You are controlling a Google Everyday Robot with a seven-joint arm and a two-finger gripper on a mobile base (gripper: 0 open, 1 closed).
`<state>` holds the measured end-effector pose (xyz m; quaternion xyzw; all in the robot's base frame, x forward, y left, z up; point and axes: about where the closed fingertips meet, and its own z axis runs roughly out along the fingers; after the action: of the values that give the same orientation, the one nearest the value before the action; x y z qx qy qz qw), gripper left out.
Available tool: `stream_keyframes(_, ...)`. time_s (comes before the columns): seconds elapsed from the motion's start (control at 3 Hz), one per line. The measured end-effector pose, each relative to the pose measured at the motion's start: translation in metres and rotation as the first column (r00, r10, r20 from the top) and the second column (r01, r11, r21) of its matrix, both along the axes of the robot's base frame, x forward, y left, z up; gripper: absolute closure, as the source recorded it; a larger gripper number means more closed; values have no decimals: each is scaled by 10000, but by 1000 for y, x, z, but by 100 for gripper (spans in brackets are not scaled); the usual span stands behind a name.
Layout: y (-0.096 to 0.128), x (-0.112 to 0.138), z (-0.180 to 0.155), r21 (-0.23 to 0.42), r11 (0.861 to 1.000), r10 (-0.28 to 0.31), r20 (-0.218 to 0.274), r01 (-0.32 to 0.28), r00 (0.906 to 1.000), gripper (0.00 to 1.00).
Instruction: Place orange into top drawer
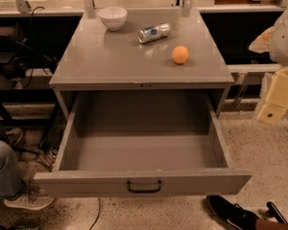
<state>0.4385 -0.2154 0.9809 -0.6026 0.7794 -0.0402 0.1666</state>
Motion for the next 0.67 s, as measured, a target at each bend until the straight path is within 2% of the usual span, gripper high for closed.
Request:
stream_keyframes(0.33,0,0,0,0,10000,0,2,0,10000,0)
stream_keyframes(0.67,-16,28,0,471,9987,-198,617,169,9979,0)
